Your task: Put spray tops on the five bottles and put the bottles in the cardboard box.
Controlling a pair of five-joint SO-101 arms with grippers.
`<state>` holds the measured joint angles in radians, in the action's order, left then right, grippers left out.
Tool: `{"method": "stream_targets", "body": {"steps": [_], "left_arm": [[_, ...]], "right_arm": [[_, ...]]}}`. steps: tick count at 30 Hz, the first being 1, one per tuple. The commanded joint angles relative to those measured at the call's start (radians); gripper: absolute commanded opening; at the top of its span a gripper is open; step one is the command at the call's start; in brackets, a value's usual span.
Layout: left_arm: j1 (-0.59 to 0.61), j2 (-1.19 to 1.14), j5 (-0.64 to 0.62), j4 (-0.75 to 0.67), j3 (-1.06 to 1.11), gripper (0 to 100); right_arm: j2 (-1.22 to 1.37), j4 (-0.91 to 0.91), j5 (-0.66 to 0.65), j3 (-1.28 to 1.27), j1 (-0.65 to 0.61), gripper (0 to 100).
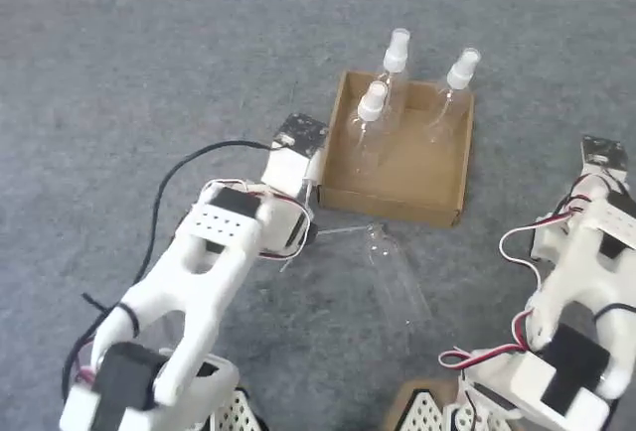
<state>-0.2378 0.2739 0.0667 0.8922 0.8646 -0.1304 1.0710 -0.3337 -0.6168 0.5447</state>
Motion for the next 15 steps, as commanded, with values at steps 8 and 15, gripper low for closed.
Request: {"method": "stream_targets", "body": {"steps": [8, 15], "left_arm": [[0.262, -0.043, 0.213, -0.003, -0.025, 17], [0.374, -0.037, 0.275, 0.087, -0.16, 17]], "right_arm": [[-0.007, -0.018, 0.006, 0.048, 0.007, 18.1], [-0.007, -0.019, 0.008, 0.048, 0.005, 18.1]]}}
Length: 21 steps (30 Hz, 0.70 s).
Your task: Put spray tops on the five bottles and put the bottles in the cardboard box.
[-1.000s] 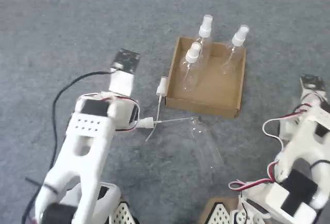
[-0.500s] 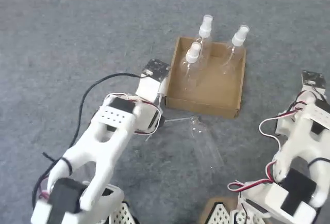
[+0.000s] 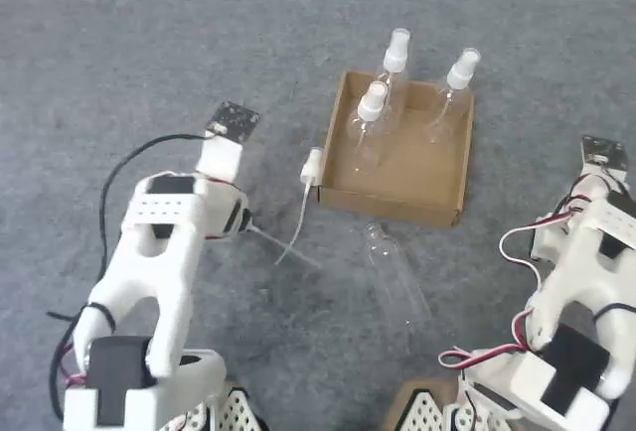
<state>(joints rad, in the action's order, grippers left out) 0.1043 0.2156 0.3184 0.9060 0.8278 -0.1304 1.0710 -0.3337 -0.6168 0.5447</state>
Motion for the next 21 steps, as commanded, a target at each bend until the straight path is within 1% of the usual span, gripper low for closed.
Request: {"method": "stream_targets", "body": {"steps": [1, 4, 6, 7, 11, 14, 18, 21], "left_arm": [[0.034, 0.026, 0.018, 0.101, -0.156, 17], [0.034, 0.048, -0.014, 0.189, -0.232, 17], [0.034, 0.057, -0.083, 0.221, -0.263, 17], [0.032, 0.057, -0.141, 0.227, -0.269, 17], [0.025, 0.026, -0.473, 0.222, -0.26, 17], [0.028, -0.021, -0.644, 0.222, -0.259, 17], [0.026, -0.117, -0.756, 0.218, -0.269, 17], [0.026, -0.196, -0.809, 0.153, -0.277, 17]], "right_arm": [[-0.007, -0.019, 0.008, 0.048, 0.005, 18.1], [-0.007, -0.019, 0.008, 0.048, 0.007, 18.1], [-0.007, -0.019, 0.008, 0.048, 0.007, 18.1], [-0.007, -0.019, 0.008, 0.048, 0.007, 18.1], [-0.007, -0.021, 0.008, 0.048, 0.005, 18.2], [-0.007, -0.021, 0.008, 0.048, 0.005, 18.2], [-0.007, -0.021, 0.011, 0.048, 0.005, 18.2], [-0.007, -0.021, 0.015, 0.048, 0.005, 18.2]]}}
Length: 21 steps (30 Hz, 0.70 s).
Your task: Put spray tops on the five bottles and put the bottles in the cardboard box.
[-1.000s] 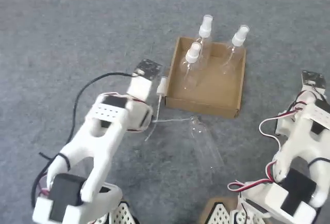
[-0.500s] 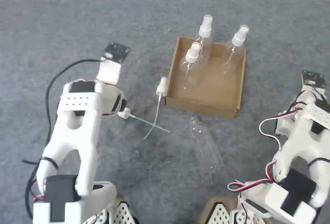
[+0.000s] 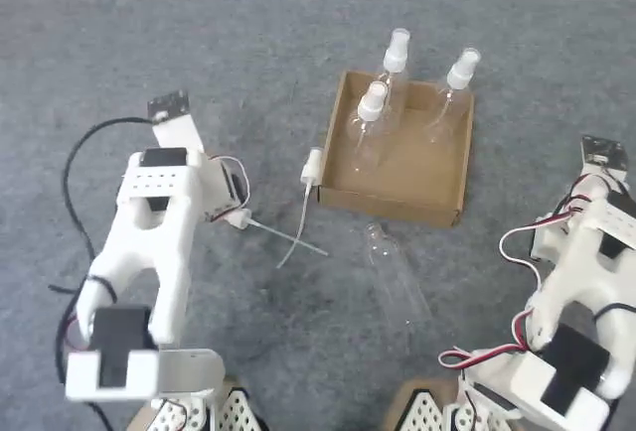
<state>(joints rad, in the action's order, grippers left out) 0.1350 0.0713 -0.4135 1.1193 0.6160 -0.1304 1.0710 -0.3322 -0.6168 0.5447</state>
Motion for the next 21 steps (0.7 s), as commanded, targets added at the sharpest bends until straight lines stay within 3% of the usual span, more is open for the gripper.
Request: {"method": "stream_targets", "body": {"steps": [1, 12, 17, 21], "left_arm": [[-0.005, -0.074, -0.086, -0.077, -0.068, 17], [-0.048, -0.17, -0.094, -0.098, -0.108, 16], [-0.097, -0.199, -0.002, -0.106, -0.119, 8], [-0.091, -0.199, 0.175, -0.087, -0.157, 8]], "right_arm": [[-0.007, -0.021, 0.014, 0.048, 0.005, 18.2], [-0.007, -0.021, 0.006, 0.048, 0.012, 18.2], [-0.007, -0.019, 0.005, 0.048, 0.012, 18.2], [-0.008, -0.019, -0.031, 0.048, 0.012, 18.2]]}}
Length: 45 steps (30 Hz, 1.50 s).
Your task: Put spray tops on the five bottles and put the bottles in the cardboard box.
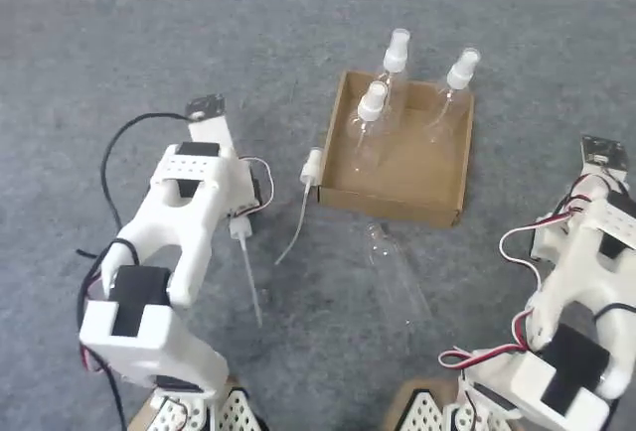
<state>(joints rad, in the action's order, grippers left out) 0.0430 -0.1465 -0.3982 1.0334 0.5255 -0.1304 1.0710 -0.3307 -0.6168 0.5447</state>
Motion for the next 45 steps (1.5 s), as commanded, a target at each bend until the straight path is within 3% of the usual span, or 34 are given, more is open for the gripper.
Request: {"method": "stream_targets", "body": {"steps": [1, 5, 9, 13, 20, 26, 33, 38, 45], "left_arm": [[0.005, 0.018, 0.219, 0.005, -0.073, 8], [0.005, 0.018, 0.416, 0.043, -0.096, 9], [0.011, 0.009, 0.436, 0.087, -0.12, 19], [0.011, 0.008, 0.466, 0.089, -0.12, 19], [0.009, 0.008, 0.471, 0.075, -0.102, 18], [0.005, 0.008, 0.471, -0.028, -0.01, 11], [0.003, 0.038, 0.473, 0.0, -0.027, 2], [0.002, 0.181, 0.463, 0.084, -0.058, 1], [-0.018, 0.405, 0.416, 0.083, 0.041, 1]], "right_arm": [[-0.008, -0.018, -0.052, 0.048, 0.012, 18.2], [-0.008, -0.019, -0.074, 0.048, 0.039, 18.2], [-0.008, -0.019, -0.074, 0.048, 0.05, 18.2], [-0.008, -0.019, -0.075, 0.048, 0.05, 18.3], [-0.008, -0.012, -0.075, 0.048, 0.048, 29.1], [-0.008, -0.012, -0.075, 0.048, 0.048, 29.2], [-0.016, -0.008, -0.074, 0.087, 0.045, 29.2], [-0.008, 0.03, -0.068, 0.189, 0.044, 29.2], [0.051, 0.13, -0.068, 0.37, -0.031, 29.2]]}}
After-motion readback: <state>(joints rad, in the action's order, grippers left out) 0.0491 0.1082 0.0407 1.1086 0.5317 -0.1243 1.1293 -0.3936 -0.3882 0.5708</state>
